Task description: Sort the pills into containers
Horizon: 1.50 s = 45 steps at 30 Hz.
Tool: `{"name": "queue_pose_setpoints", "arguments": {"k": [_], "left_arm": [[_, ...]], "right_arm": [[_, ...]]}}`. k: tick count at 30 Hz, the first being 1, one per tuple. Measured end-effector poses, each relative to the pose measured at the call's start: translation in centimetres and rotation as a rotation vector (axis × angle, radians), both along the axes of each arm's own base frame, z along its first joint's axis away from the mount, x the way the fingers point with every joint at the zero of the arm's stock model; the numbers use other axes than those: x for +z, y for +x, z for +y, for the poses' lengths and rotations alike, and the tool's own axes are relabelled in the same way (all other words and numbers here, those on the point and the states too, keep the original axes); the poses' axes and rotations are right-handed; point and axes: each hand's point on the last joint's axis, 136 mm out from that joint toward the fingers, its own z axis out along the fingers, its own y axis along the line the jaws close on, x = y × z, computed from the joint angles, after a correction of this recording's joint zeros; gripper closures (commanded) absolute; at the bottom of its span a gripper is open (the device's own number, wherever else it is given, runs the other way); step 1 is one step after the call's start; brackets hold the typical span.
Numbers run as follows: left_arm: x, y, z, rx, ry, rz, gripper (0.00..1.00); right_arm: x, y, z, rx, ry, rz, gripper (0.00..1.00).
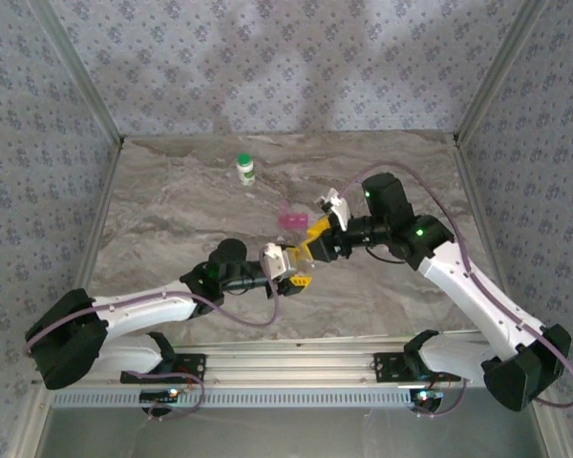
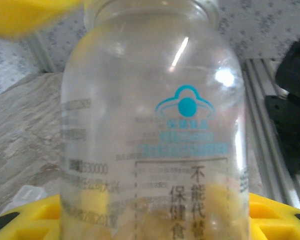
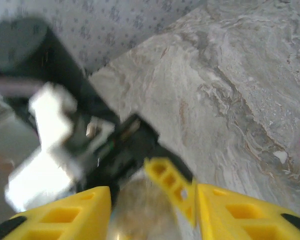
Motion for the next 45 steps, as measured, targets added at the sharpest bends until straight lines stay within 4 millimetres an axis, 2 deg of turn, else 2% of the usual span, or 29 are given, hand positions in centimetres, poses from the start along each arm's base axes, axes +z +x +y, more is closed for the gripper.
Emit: {"name": "queue_pose_setpoints", "arguments": {"k": [3, 6, 11, 15, 21, 27, 31, 37, 40, 44, 45], "left_arm": [[-1.0, -0.6, 0.1, -0.008, 0.014, -0.006, 1.00], [-0.9, 0.2, 0.4, 0.043, 0.002, -0.031, 1.00], [0.4, 2.8, 0.8, 0.184, -0.043, -0.087, 1.00], [-0.1, 4.6, 0.8, 0.284, -0.030, -0.102, 1.00], [-0.7, 6.2, 0.5, 0.366, -0.023, -0.111, 1.00], [0.8, 7.3, -0.1, 0.414, -0.071, -0.129, 1.00], [0.3, 7.1, -0.5, 0.411, -0.065, -0.122, 1.00], [0.0, 6.9, -1.1, 0.402, -0.061, -0.121, 1.00], [0.4, 7.1, -1.2, 0.406, -0.070, -0.125, 1.00], [0.7, 7.2, -1.4, 0.405, -0.076, -0.128, 1.00], [0.6, 7.1, -1.5, 0.403, -0.075, -0.128, 1.00]], "right_arm": [[2.6, 1.3, 0.5, -0.102, 0.044, 0.053, 0.27], [4.9, 2.4, 0.3, -0.242, 0.085, 0.090, 0.30], [5.5, 3.3, -1.4, -0.494, 0.114, 0.145, 0.31], [3.7, 3.5, -2.4, -0.621, 0.111, 0.179, 0.32], [0.3, 4.3, -2.5, -0.722, 0.060, 0.240, 0.36], [-2.2, 4.5, -2.5, -0.764, 0.051, 0.277, 0.40], [-3.0, 4.8, -2.4, -0.777, 0.083, 0.292, 0.52], [-3.0, 4.9, -3.0, -0.788, 0.156, 0.304, 0.57], [-2.7, 5.1, -3.2, -0.780, 0.171, 0.305, 0.70], [-2.4, 5.0, -3.2, -0.737, 0.173, 0.284, 0.81], [-2.5, 4.9, -3.2, -0.719, 0.168, 0.276, 0.91]]}}
